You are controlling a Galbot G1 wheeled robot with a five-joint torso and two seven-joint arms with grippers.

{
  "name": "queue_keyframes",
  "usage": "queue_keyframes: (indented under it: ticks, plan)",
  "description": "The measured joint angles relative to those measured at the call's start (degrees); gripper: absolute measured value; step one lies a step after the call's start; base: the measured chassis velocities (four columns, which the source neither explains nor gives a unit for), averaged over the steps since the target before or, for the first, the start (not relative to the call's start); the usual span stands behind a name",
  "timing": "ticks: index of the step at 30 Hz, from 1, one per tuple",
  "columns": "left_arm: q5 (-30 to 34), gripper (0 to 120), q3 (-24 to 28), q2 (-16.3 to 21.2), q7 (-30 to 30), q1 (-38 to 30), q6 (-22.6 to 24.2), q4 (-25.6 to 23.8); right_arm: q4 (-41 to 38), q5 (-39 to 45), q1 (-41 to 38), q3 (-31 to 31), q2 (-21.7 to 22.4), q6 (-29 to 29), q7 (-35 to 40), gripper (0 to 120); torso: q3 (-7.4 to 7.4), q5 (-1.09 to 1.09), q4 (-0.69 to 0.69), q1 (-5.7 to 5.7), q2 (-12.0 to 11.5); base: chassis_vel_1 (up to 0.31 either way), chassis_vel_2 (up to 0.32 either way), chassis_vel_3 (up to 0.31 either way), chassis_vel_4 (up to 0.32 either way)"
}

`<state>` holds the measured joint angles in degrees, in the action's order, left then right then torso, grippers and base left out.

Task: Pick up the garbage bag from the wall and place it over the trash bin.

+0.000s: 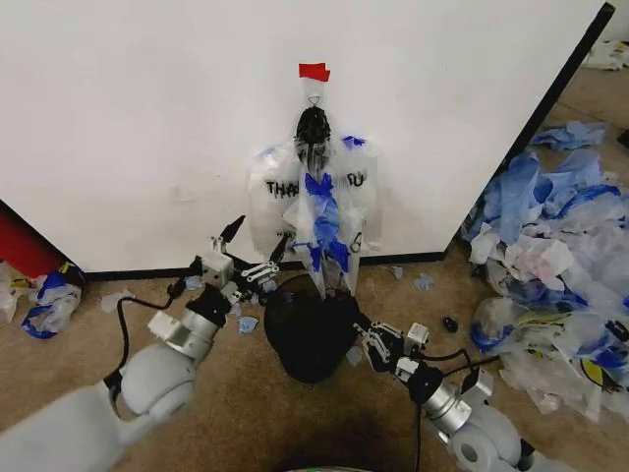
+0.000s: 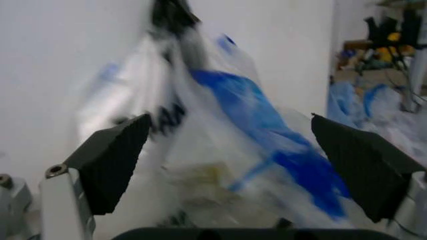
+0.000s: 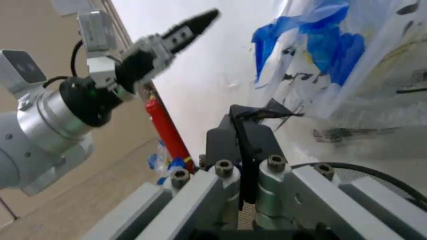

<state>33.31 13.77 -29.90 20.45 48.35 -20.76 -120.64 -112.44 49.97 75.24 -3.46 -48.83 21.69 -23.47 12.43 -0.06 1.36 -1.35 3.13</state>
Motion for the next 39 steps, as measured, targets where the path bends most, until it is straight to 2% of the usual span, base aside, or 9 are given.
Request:
queue_keyframes:
  ticks: [3,4,13,17,20,25,35,39]
  plan:
    - [0.0,97,7.6,0.4,0.4,-4.3,0.2,0.7,1.4,-1.9,-2.1,2.3,-1.3,0.5,-0.3,0,0.0,-0.02,-0.01,0.0,0.0,0.0,0.0,0.0,0.0]
    - [-0.1,97,8.7,0.0,0.4,-4.8,0.2,0.9,1.9,-2.3,-2.8,2.9,-1.5,0.6,-0.4,0,0.0,-0.01,-0.02,0.0,0.0,0.0,0.0,0.0,0.0]
    - [-4.4,96,11.5,-2.1,3.3,-10.9,2.7,3.6,2.9,-2.9,-4.7,6.1,-2.8,0.6,-0.2,0,0.0,-0.01,-0.01,0.0,0.0,0.0,0.0,0.0,0.0]
    - [-4.2,95,13.9,-0.9,6.1,-17.5,6.5,3.0,3.7,-3.5,-5.3,7.0,-3.5,0.6,0.0,0,0.0,0.01,0.0,0.0,0.0,0.0,0.0,0.0,0.0]
    - [-5.0,95,15.9,-0.5,8.0,-19.9,8.4,2.5,4.0,-3.7,-5.6,7.2,-3.9,0.5,0.3,0,0.0,0.01,-0.01,0.0,0.0,0.0,0.0,0.0,0.0]
    - [-6.2,97,21.6,-0.8,13.9,-24.0,17.1,-0.5,4.4,-4.0,-6.2,7.8,-4.8,0.3,1.0,0,0.0,-0.02,-0.04,0.01,0.0,0.0,0.0,0.0,0.0]
    - [3.5,100,24.9,-4.1,19.6,-36.3,26.4,-6.3,5.7,-4.3,-6.2,7.6,-6.1,0.3,1.4,0,0.0,0.01,-0.01,0.0,0.0,0.0,0.0,0.0,0.0]
    - [12.0,100,28.3,-5.2,22.1,-41.0,34.9,-11.7,6.1,-4.3,-6.8,7.7,-6.3,0.3,2.2,0,-0.01,0.03,-0.04,0.01,0.0,0.0,0.0,0.0,0.0]
